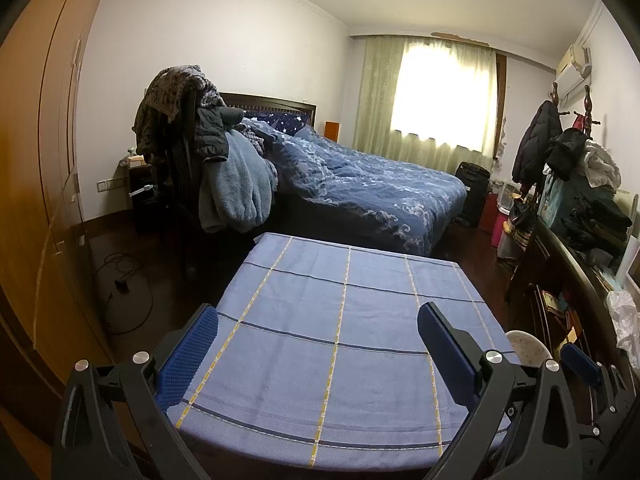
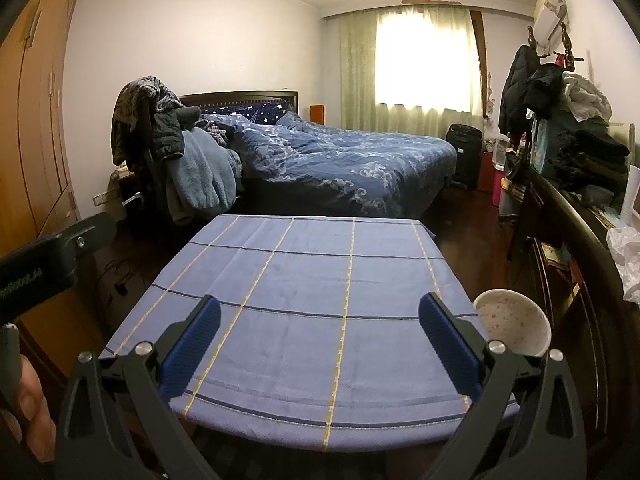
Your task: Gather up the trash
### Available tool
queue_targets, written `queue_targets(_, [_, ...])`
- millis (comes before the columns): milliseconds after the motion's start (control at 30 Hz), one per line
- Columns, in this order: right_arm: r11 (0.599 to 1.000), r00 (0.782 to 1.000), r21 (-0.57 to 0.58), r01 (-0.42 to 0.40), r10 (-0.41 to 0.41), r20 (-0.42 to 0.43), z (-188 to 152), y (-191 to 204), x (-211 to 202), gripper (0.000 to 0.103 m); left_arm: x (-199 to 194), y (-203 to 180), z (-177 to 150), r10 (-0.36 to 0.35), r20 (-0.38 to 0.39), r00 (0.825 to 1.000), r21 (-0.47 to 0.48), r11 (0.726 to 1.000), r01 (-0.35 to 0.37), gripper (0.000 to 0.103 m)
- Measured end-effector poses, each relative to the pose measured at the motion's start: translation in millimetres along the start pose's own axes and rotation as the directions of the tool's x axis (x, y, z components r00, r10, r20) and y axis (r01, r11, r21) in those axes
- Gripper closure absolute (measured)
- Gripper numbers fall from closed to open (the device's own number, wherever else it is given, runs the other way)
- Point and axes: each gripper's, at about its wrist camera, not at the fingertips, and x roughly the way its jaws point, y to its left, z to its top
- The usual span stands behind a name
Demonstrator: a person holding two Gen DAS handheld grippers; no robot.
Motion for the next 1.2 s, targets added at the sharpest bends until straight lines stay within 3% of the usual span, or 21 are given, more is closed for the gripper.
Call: queue_targets(1200, [1.000, 1.000, -0.014, -0.003, 0.002, -0.007, -3.6, 5.1, -0.9, 0.003, -1.1, -6.2, -2.9, -0.016, 0.003, 1.000, 0.005, 1.000, 0.016, 0.004])
